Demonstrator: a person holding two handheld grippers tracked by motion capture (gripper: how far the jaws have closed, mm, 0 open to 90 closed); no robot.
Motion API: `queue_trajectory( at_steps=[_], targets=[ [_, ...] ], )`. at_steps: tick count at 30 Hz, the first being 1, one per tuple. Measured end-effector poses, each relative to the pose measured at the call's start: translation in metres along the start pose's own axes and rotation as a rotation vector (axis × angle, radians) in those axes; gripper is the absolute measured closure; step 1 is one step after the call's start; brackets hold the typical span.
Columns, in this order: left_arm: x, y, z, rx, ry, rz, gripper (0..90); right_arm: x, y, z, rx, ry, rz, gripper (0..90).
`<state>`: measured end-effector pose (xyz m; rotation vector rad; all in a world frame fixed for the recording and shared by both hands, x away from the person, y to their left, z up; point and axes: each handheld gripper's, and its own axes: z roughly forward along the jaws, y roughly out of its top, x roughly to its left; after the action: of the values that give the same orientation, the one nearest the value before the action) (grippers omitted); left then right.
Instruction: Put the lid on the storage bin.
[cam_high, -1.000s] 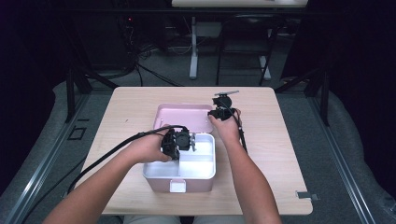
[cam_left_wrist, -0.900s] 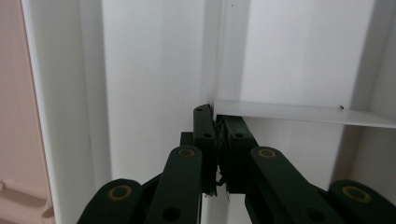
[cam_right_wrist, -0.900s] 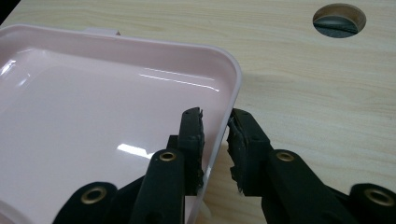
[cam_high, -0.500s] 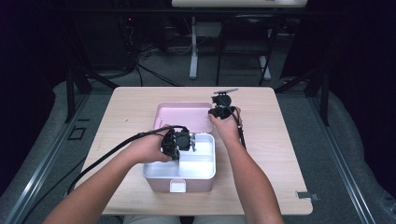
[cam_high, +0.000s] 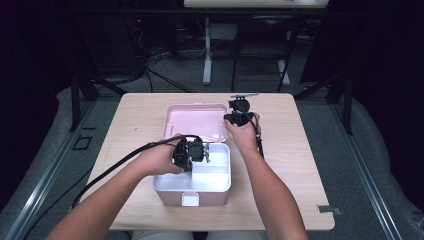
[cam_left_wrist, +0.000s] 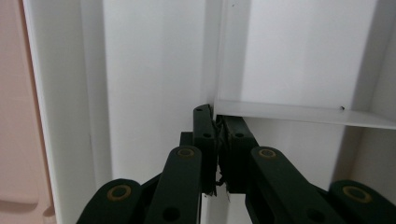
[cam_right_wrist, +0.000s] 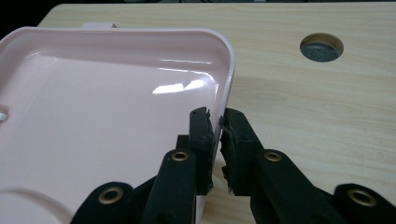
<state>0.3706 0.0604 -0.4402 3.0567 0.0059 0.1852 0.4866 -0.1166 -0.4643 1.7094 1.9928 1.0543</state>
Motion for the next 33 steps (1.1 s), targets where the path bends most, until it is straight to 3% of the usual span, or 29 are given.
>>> queue_trajectory(
  at_steps=[10, 13, 25, 33],
  targets=[
    [0.0, 0.0, 0.0, 0.0, 0.002, 0.0, 86.2, 0.002, 0.002, -0.019, -0.06, 0.027, -0.008, 84.6],
    [0.0, 0.0, 0.0, 0.0, 0.003, 0.0, 86.2, 0.004, 0.002, -0.026, -0.098, 0.03, -0.035, 85.1],
    [0.0, 0.0, 0.0, 0.001, 0.002, -0.002, 86.1, 0.008, -0.005, -0.052, -0.206, 0.068, -0.055, 86.6],
    [0.0, 0.0, 0.0, -0.003, -0.001, -0.008, 86.1, 0.011, -0.013, -0.07, -0.262, 0.088, -0.095, 87.2]
  ],
)
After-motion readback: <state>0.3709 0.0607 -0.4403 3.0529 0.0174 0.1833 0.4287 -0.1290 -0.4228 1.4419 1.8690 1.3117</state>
